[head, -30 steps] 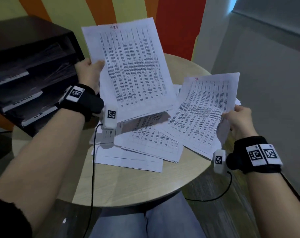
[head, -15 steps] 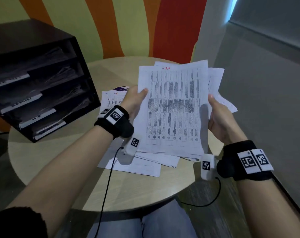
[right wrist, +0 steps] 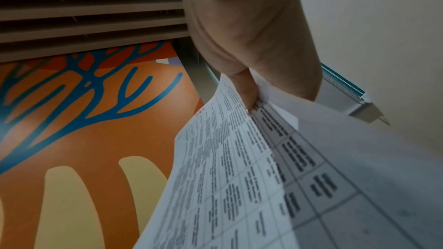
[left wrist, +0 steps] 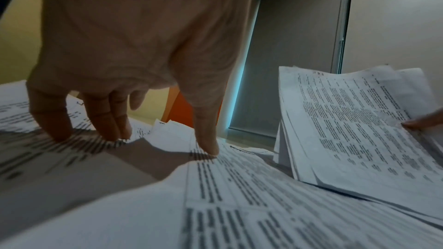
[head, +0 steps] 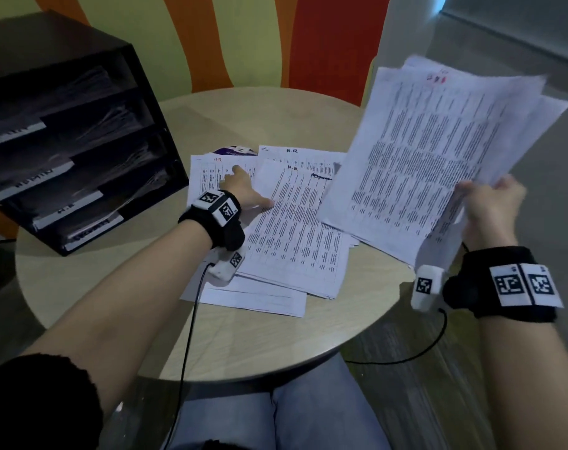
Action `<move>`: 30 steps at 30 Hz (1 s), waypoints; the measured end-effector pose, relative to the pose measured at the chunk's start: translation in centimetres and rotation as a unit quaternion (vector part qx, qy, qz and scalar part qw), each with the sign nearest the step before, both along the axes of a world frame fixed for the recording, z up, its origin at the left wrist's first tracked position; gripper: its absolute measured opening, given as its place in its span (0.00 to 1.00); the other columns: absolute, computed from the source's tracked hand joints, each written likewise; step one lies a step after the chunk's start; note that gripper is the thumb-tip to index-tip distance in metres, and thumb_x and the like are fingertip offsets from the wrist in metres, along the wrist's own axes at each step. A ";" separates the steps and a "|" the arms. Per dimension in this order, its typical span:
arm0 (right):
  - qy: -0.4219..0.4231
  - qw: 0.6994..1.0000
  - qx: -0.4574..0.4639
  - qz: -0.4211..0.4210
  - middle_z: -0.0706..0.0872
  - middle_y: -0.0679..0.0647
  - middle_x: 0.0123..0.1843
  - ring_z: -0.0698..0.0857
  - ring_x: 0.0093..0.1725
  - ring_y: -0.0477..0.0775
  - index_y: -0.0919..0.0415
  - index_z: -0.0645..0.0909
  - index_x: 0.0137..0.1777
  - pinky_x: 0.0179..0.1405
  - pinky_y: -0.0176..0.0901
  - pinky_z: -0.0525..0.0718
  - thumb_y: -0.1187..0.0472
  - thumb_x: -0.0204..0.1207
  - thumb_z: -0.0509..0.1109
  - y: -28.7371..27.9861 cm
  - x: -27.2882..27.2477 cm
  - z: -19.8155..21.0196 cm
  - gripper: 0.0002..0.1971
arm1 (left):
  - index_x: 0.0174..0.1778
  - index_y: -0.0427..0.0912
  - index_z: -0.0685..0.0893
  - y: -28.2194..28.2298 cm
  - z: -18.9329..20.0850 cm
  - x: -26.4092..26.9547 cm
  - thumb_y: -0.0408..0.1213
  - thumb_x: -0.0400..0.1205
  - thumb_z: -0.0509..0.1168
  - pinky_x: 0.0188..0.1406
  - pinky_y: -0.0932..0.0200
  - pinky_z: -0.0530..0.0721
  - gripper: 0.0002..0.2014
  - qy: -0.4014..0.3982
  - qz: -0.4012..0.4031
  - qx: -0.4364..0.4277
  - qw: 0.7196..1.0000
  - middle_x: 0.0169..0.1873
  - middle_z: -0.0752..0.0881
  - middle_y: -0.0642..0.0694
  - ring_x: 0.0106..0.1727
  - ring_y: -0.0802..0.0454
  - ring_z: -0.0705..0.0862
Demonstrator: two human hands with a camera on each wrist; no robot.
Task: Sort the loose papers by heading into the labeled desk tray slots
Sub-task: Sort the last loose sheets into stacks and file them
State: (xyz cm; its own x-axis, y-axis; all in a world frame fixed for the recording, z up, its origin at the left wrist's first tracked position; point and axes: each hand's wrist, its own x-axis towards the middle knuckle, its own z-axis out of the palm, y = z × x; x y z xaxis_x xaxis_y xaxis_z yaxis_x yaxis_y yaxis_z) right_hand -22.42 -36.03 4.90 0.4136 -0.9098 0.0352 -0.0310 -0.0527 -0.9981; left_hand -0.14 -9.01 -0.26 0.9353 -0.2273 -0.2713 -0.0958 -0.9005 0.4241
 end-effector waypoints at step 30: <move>0.083 0.993 0.025 0.075 0.84 0.58 0.52 0.82 0.51 0.58 0.64 0.81 0.59 0.52 0.52 0.81 0.77 0.78 0.63 0.2 0.7 -1.5 0.14 | 0.44 0.35 0.86 5.7 9.9 1.4 0.26 0.75 0.65 0.44 0.55 0.82 0.06 -0.195 0.129 -0.605 0.761 0.41 0.88 0.44 0.42 0.50 0.83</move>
